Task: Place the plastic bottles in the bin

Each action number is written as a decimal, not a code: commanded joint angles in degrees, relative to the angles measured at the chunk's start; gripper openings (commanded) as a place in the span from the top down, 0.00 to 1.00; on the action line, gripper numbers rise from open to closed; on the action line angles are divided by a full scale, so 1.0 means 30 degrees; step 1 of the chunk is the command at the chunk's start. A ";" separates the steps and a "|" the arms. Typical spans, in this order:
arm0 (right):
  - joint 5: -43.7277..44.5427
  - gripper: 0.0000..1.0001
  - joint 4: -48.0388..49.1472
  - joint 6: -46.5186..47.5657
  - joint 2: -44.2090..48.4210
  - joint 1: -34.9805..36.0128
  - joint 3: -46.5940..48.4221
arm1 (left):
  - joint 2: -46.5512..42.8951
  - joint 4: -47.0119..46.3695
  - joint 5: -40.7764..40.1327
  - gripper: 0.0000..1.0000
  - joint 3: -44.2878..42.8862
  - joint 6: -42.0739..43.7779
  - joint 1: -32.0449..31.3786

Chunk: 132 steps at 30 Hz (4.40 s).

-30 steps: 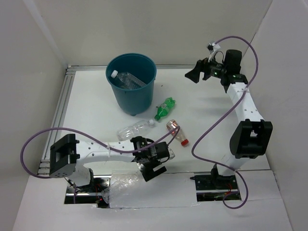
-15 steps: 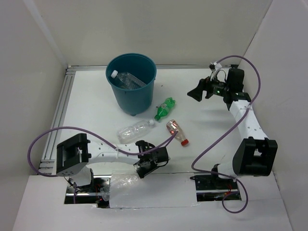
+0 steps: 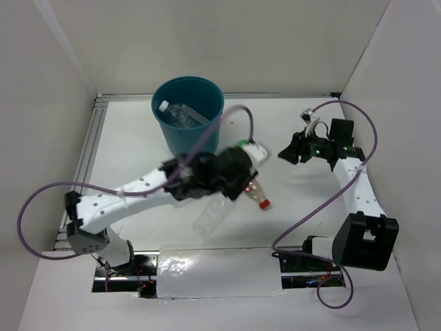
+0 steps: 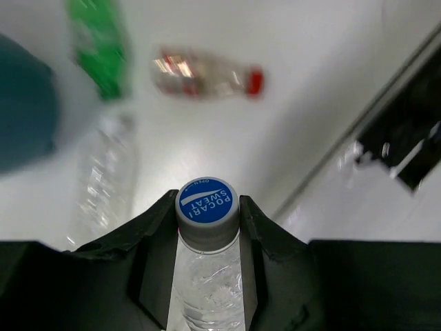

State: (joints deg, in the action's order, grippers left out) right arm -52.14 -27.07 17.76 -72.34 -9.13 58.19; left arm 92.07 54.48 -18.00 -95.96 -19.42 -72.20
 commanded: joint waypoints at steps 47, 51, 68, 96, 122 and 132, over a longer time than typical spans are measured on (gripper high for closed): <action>0.8917 0.86 0.0647 -0.1030 -0.7122 0.8878 0.0111 | -1.1150 -1.5725 0.1224 0.00 1.4923 0.5624 0.8865; 0.6050 0.97 -0.1603 0.1311 -0.5044 0.6679 0.2918 | -1.0245 -1.6634 0.1722 0.00 1.6839 0.7115 0.8513; 0.0798 0.93 0.3044 -0.3425 -1.5259 1.0626 2.6097 | -0.4587 -1.9771 0.0492 0.00 1.7779 0.9725 0.9097; 0.1911 0.49 0.1350 -0.1471 -1.1370 0.6506 1.6997 | -0.3966 -1.8520 0.0697 0.96 1.7462 0.9022 0.8630; 0.5163 0.00 0.0849 -0.4217 -1.1455 0.5971 0.9166 | -0.1953 -2.3462 0.0052 0.57 0.5739 -0.2550 1.5746; 0.8230 0.00 0.1027 -1.1127 -1.4351 0.7463 0.9956 | -0.4051 -2.2232 -0.0211 0.01 0.5179 -0.0941 1.5748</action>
State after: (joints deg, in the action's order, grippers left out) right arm -32.97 -25.10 -7.27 -113.45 10.31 85.86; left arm 86.32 -8.95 -17.76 -78.24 -24.53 -25.08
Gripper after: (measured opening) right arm 0.999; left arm 0.992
